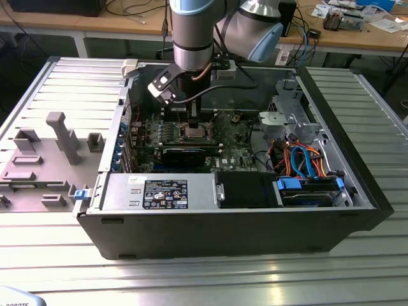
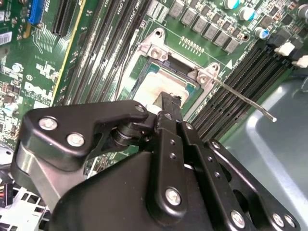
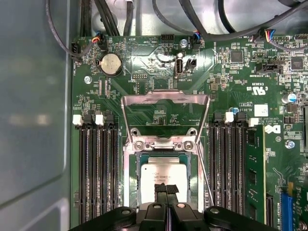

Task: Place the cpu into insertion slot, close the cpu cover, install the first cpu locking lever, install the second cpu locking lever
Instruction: 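Close the cpu cover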

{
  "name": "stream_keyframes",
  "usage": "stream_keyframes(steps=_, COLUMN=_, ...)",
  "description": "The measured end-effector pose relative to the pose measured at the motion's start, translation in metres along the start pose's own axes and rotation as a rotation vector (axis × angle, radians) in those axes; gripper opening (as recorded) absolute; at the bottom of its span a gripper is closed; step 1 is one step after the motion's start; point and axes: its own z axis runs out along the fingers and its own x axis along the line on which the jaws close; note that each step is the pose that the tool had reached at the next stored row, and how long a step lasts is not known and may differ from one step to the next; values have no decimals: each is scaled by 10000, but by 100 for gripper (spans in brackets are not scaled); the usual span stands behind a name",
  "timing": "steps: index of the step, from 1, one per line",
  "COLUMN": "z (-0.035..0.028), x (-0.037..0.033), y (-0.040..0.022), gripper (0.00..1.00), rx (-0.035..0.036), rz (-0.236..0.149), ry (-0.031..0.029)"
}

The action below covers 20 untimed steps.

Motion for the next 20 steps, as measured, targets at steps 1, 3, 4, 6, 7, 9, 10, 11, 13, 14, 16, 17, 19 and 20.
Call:
stream_keyframes(steps=1, z=-2, x=0, y=4, gripper=11, rx=52, rz=0, ry=-3)
stream_keyframes(steps=3, z=-7, x=-1, y=5, gripper=11, rx=116, rz=1, ry=-6)
stream_keyframes(steps=4, z=-11, x=1, y=7, gripper=11, rx=146, rz=2, ry=-3)
stream_keyframes(steps=6, z=-33, x=1, y=7, gripper=11, rx=170, rz=5, ry=-2)
stream_keyframes(steps=7, z=-39, x=1, y=8, gripper=11, rx=171, rz=3, ry=-2)
stream_keyframes(steps=9, z=-47, x=1, y=8, gripper=11, rx=171, rz=2, ry=-2)
stream_keyframes(steps=10, z=-55, x=1, y=9, gripper=11, rx=172, rz=2, ry=-1)
stream_keyframes(steps=11, z=-55, x=1, y=9, gripper=11, rx=171, rz=2, ry=-2)
stream_keyframes(steps=13, z=-57, x=1, y=9, gripper=11, rx=171, rz=3, ry=-1)
stream_keyframes(steps=14, z=-57, x=1, y=9, gripper=11, rx=171, rz=2, ry=-2)
stream_keyframes(steps=16, z=-59, x=1, y=9, gripper=11, rx=172, rz=2, ry=-2)
stream_keyframes(steps=17, z=-59, x=1, y=9, gripper=11, rx=172, rz=2, ry=-1)
stream_keyframes(steps=19, z=-60, x=1, y=9, gripper=11, rx=172, rz=3, ry=-1)
stream_keyframes(steps=20, z=-61, x=1, y=9, gripper=11, rx=172, rz=2, ry=-2)
